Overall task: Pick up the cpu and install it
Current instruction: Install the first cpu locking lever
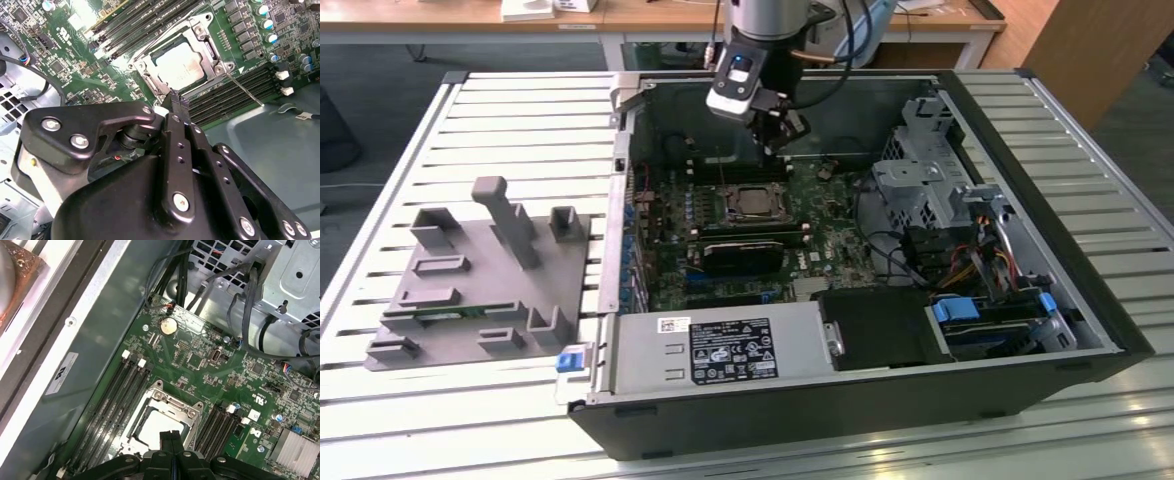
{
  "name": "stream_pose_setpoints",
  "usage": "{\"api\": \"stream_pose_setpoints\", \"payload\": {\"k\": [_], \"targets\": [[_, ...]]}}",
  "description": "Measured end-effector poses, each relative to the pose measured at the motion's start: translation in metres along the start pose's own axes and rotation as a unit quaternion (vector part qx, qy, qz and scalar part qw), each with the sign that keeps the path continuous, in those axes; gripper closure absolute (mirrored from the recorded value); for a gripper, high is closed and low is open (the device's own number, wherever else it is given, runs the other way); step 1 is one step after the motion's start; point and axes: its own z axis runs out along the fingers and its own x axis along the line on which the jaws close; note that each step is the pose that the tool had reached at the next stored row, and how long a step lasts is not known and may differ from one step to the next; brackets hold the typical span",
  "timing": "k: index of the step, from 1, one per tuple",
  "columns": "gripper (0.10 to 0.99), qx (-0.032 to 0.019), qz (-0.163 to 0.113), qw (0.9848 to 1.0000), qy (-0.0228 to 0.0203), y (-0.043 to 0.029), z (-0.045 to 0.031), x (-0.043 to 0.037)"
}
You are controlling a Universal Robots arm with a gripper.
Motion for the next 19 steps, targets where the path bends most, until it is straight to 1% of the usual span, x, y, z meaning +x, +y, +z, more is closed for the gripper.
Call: {"api": "stream_pose_setpoints", "payload": {"k": [2,4,6,8,19], "targets": [[0.980,-0.0002,-0.001,1.0000,0.0001,-0.0003,0.0002,-0.0005],[0.980,-0.0003,-0.009,1.0000,0.0005,-0.0004,0.0001,-0.0007],[0.980,-0.0016,-0.033,0.9995,0.0019,-0.0004,0.0001,-0.0008],[0.980,-0.0020,-0.042,0.9991,0.0024,-0.0004,0.0002,-0.0008],[0.980,-0.0031,-0.065,0.9979,0.0038,-0.0007,0.0002,-0.0014]]}}
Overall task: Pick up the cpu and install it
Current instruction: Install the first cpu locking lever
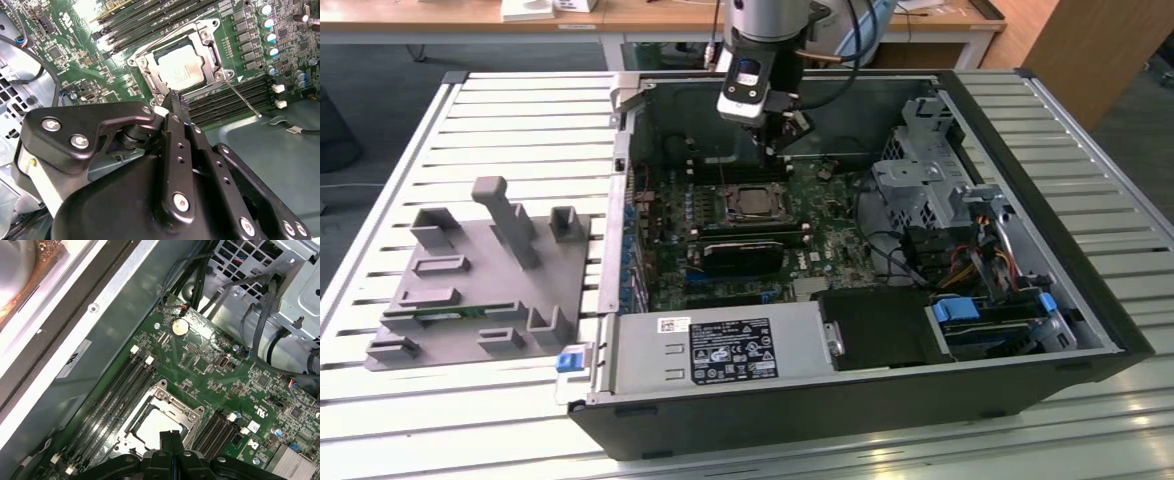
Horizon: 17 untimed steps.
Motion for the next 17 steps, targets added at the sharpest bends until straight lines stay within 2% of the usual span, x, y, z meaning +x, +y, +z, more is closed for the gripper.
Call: {"api": "stream_pose_setpoints", "payload": {"k": [6,10,13,17], "targets": [[0.980,-0.0009,-0.020,0.9998,0.0012,-0.0002,0.0000,-0.0003],[0.980,-0.0021,-0.044,0.9990,0.0026,-0.0003,0.0000,-0.0004],[0.980,-0.0033,-0.070,0.9975,0.0041,-0.0003,0.0001,-0.0004],[0.980,-0.0050,-0.106,0.9943,0.0062,-0.0003,0.0003,-0.0004]]}}
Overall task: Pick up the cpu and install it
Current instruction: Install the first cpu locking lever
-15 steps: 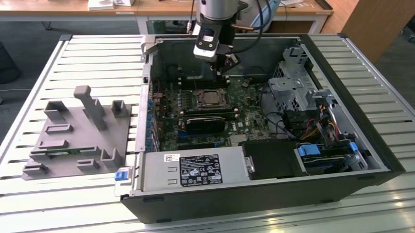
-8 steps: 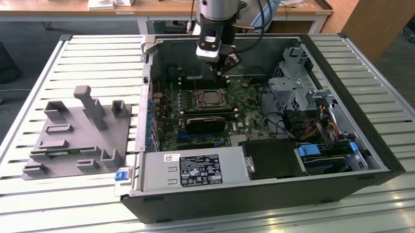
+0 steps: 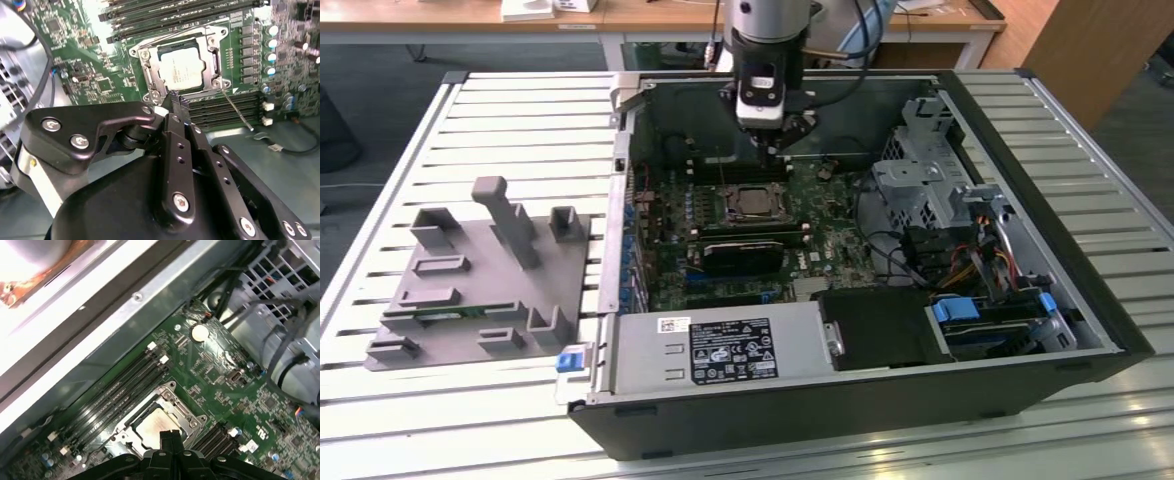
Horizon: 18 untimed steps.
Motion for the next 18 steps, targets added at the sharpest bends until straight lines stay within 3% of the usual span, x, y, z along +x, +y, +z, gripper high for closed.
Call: {"api": "stream_pose_setpoints", "payload": {"k": [6,9,12,18], "targets": [[0.980,-0.0013,-0.045,0.9990,0.0036,0.0001,0.0002,0.0000],[0.980,0.0054,-0.052,0.9986,0.0122,0.0000,0.0001,0.0000],[0.980,0.0078,-0.062,0.9979,0.0155,-0.0001,0.0003,0.0001],[0.980,0.0121,-0.103,0.9945,0.0178,-0.0002,0.0015,0.0002]]}}
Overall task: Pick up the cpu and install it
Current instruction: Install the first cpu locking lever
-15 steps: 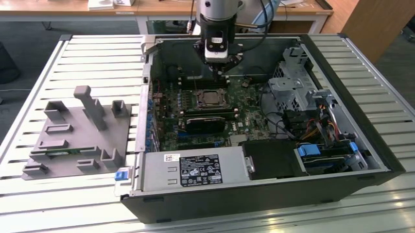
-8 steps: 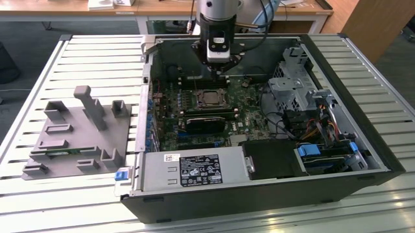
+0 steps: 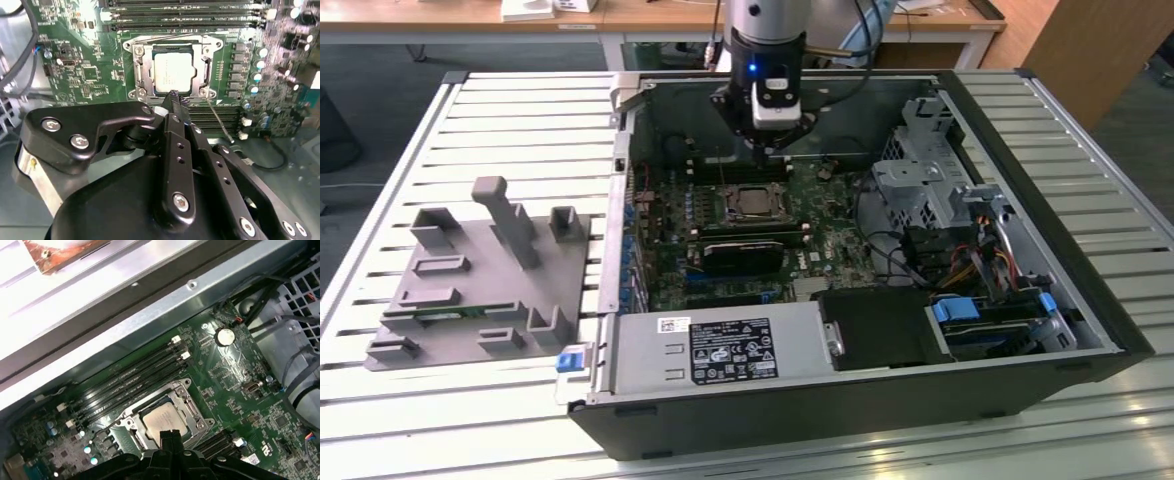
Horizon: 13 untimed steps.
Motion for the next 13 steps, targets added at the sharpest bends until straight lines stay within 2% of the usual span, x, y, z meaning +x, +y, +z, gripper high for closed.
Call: {"api": "stream_pose_setpoints", "payload": {"k": [2,7,13], "targets": [[0.980,-0.0001,-0.018,0.9998,0.0007,0.0000,0.0005,0.0000],[0.980,0.0001,-0.040,0.9992,0.0022,0.0006,0.0012,0.0005],[0.980,-0.0008,-0.082,0.9966,0.0033,0.0007,0.0016,0.0005]]}}
